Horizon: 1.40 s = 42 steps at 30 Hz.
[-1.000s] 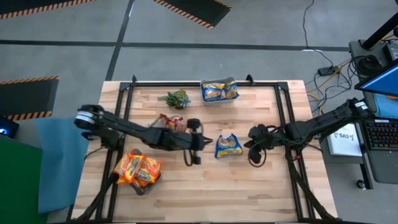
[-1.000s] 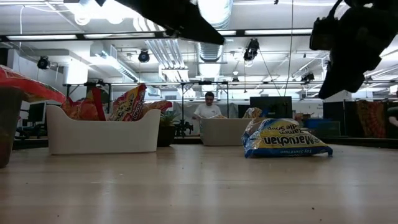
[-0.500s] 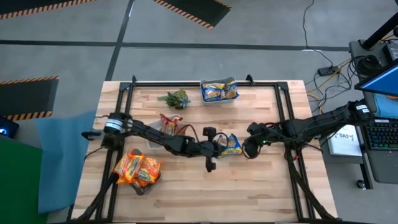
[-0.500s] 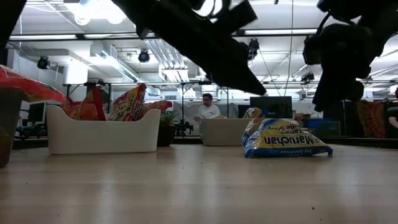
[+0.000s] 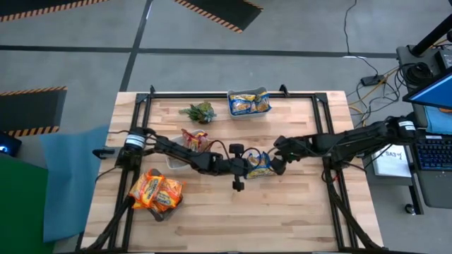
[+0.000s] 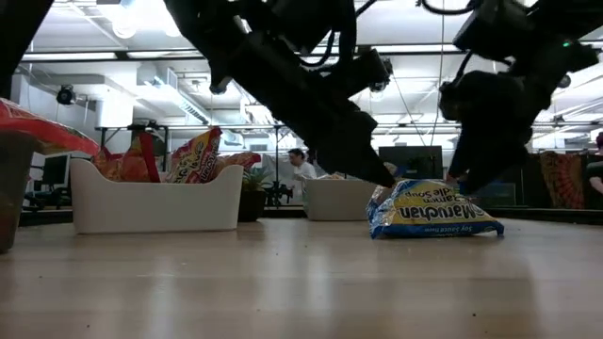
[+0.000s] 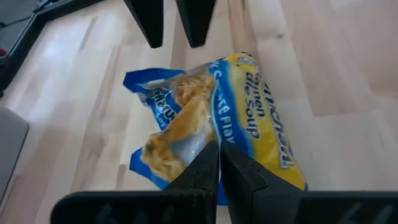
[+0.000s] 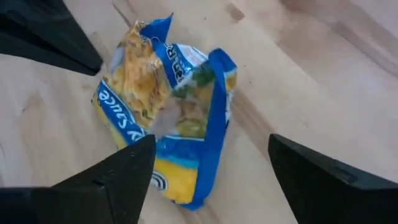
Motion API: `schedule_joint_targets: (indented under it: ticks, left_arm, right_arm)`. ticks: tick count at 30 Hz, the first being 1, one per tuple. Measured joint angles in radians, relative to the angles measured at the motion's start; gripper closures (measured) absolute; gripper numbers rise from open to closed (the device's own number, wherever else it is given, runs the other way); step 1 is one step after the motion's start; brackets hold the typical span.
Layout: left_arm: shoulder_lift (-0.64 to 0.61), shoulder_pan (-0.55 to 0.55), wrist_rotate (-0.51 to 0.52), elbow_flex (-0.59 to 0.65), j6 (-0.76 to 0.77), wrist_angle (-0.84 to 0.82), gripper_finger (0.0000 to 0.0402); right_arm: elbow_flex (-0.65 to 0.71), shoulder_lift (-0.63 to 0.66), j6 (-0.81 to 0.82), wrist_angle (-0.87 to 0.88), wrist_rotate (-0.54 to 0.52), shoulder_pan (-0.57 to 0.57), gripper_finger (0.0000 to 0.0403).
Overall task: Sort Maruchan noodles
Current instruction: Put the blue noodle pack into the gray bin
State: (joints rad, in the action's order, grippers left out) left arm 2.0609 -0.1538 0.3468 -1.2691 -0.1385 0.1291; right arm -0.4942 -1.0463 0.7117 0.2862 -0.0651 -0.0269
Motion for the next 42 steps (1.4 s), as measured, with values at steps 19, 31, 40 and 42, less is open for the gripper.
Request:
schedule_joint_targets:
  ticks: [19,31,40,42]
  left_arm:
    - [0.048,0.014,-0.043,0.028,0.073,0.009,0.0402]
    - [0.053,0.012,-0.044,0.027,0.081,0.010,0.0402]
    - [0.037,0.011,-0.042,0.027,0.081,-0.036,0.0402]
    - [0.018,0.011,-0.042,0.027,0.081,-0.074,0.0402]
  right_arm:
    - [0.004,-0.314,-0.186,-0.402,0.366,0.092,0.0106]
    - [-0.002,-0.425,-0.188,-0.571,0.392,0.092,0.0195]
    - [-0.002,-0.347,-0.189,-0.545,0.415,0.091,0.0374]
    - [-0.002,-0.317,-0.190,-0.529,0.420,0.091,0.0384]
